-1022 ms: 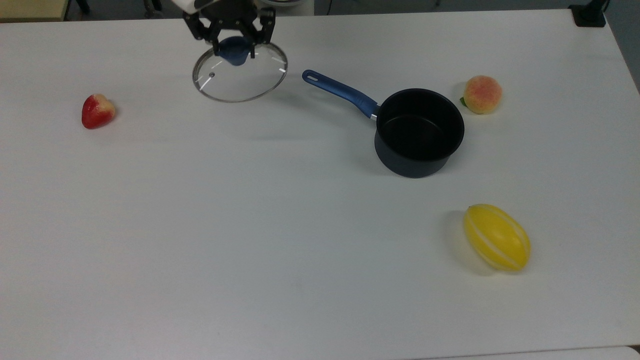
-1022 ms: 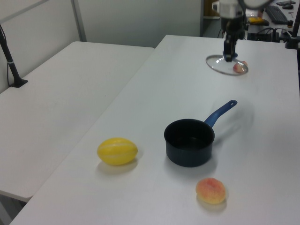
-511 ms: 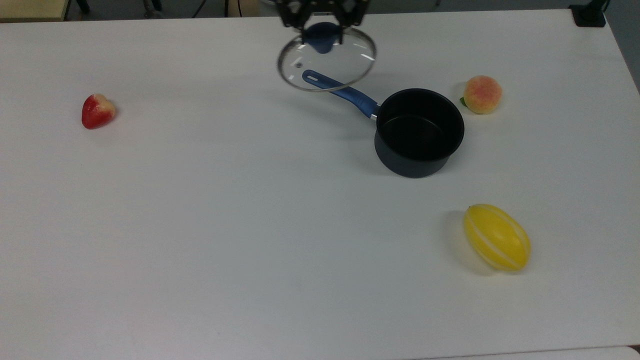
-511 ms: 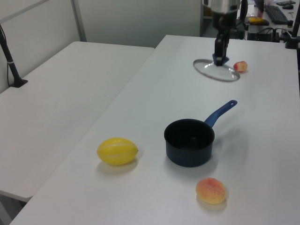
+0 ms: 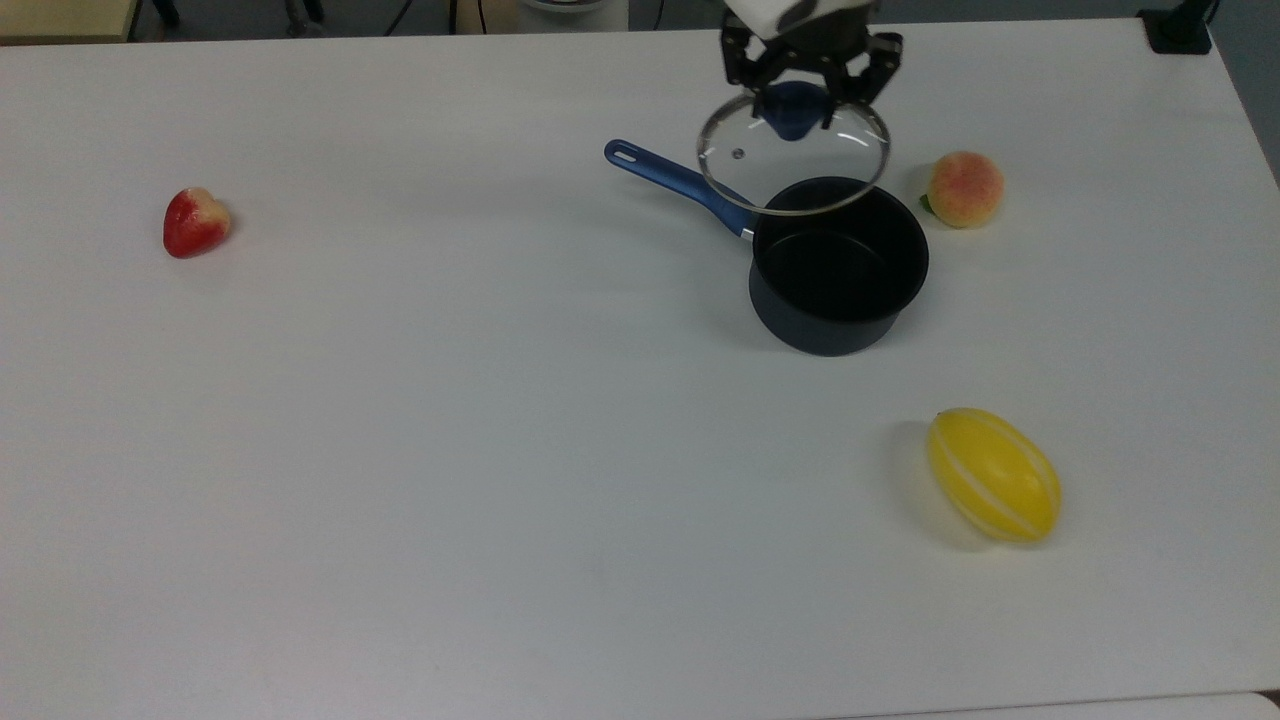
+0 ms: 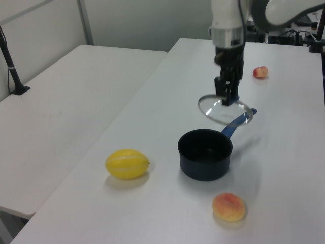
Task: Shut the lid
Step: 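Carry the glass lid over the black saucepan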
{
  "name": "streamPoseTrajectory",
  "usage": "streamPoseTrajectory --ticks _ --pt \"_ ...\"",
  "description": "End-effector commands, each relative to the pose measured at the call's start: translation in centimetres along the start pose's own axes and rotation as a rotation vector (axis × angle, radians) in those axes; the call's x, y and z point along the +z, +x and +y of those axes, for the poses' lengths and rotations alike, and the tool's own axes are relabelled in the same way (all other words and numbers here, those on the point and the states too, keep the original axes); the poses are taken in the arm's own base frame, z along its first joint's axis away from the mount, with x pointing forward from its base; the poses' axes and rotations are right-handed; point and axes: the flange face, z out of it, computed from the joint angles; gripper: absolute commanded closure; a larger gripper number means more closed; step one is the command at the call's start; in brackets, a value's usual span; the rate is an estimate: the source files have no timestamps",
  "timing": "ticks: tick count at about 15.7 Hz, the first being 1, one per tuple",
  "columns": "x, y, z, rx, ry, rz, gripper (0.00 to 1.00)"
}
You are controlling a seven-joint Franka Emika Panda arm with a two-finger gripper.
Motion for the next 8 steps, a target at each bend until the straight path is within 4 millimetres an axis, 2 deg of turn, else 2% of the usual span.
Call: streamPoseTrajectory --ticks 1,5,8 --pt "2.2 1.3 -4.5 0.064 0.011 0.003 0.98" --pt "5.7 3.3 -6.1 0.138 0.036 0.008 0.98" --pt "6.8 3.9 -6.6 0.159 0.055 0.024 0.98"
